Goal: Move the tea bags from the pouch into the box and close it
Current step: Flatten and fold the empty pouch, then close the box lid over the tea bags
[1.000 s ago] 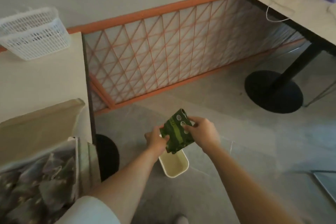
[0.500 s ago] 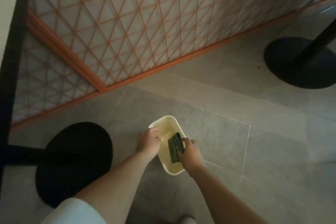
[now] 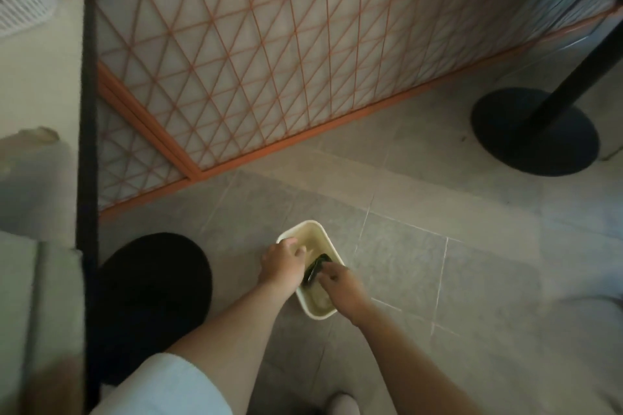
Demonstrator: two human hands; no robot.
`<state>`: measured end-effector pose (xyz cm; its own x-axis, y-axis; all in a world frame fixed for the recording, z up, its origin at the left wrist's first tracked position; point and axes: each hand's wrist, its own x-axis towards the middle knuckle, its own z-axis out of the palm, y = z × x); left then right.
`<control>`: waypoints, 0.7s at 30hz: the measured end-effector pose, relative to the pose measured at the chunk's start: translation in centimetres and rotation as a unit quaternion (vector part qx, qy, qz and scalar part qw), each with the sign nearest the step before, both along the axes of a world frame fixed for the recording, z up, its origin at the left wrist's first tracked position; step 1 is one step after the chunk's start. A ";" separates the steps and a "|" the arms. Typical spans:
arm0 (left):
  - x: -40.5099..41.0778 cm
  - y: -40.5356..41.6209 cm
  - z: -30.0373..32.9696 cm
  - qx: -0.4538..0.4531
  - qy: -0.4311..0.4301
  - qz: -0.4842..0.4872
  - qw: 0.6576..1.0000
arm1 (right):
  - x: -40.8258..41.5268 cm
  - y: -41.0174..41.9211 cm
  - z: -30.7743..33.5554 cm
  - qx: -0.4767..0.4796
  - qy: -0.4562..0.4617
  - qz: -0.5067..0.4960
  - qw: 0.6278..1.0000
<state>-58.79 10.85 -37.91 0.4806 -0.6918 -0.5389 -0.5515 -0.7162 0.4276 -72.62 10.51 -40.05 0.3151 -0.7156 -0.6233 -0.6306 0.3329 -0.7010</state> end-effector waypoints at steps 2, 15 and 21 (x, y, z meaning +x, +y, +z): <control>-0.1 -0.5 3.5 -0.026 0.007 0.007 1.000 | 0.0 -0.5 4.7 -0.008 -0.018 -0.017 1.000; 5.4 4.5 30.4 -0.269 0.153 0.099 0.946 | 5.4 1.9 31.5 -0.105 -0.080 -0.009 0.991; 11.6 12.0 36.4 -0.356 0.128 0.160 0.912 | 11.7 6.7 35.7 -0.104 -0.100 0.026 0.989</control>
<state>-47.14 22.81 -1.53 0.6408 -0.7563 -0.1315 -0.1795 -0.3141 0.9323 -60.92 17.17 -4.31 0.4573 -0.8009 -0.3867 -0.4856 0.1394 -0.8630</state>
